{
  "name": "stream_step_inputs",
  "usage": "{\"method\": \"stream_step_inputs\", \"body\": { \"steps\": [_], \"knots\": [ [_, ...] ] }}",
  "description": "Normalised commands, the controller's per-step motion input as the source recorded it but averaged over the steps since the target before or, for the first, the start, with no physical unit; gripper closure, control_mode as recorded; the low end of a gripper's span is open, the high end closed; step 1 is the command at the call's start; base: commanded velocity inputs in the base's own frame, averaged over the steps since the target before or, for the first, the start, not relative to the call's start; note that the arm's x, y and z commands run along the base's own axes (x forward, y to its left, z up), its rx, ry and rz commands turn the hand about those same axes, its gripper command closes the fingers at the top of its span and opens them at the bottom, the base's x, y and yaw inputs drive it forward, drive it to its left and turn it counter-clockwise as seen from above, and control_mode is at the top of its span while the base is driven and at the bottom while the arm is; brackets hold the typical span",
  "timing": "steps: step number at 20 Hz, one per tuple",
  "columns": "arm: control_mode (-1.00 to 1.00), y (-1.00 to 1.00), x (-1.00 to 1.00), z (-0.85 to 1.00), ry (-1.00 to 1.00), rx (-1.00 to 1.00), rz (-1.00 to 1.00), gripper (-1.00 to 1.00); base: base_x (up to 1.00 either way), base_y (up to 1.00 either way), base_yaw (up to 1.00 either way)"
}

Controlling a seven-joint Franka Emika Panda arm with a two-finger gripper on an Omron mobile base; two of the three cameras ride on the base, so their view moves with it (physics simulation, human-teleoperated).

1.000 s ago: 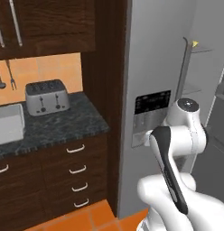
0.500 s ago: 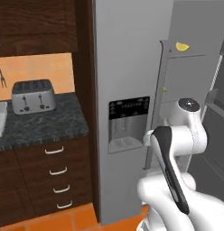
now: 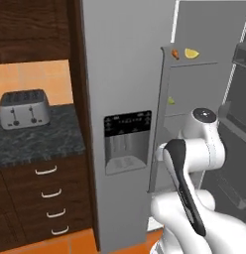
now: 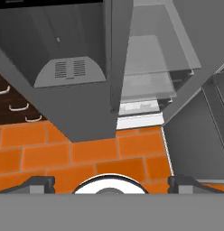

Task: Place one lemon wedge and one chicken drumstick in each tupperware on the nearby counter, to pack two identical lunches.

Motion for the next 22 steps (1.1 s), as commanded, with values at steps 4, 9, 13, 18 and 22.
{"method": "stream_step_inputs", "body": {
  "steps": [4,9,13,18,22],
  "knots": [
    [1.0,0.0,0.0,0.0,0.0,0.0,0.0,-1.0,0.51,-0.66,0.06],
    [1.0,0.0,0.0,0.0,0.0,0.0,0.0,-1.0,0.44,-0.38,0.05],
    [1.0,0.0,0.0,0.0,0.0,0.0,0.0,-1.0,0.5,-0.43,-0.04],
    [1.0,0.0,0.0,0.0,0.0,0.0,0.0,-1.0,0.36,-0.26,-0.05],
    [1.0,0.0,0.0,0.0,0.0,0.0,0.0,-1.0,0.46,0.0,0.0]
  ]
}}
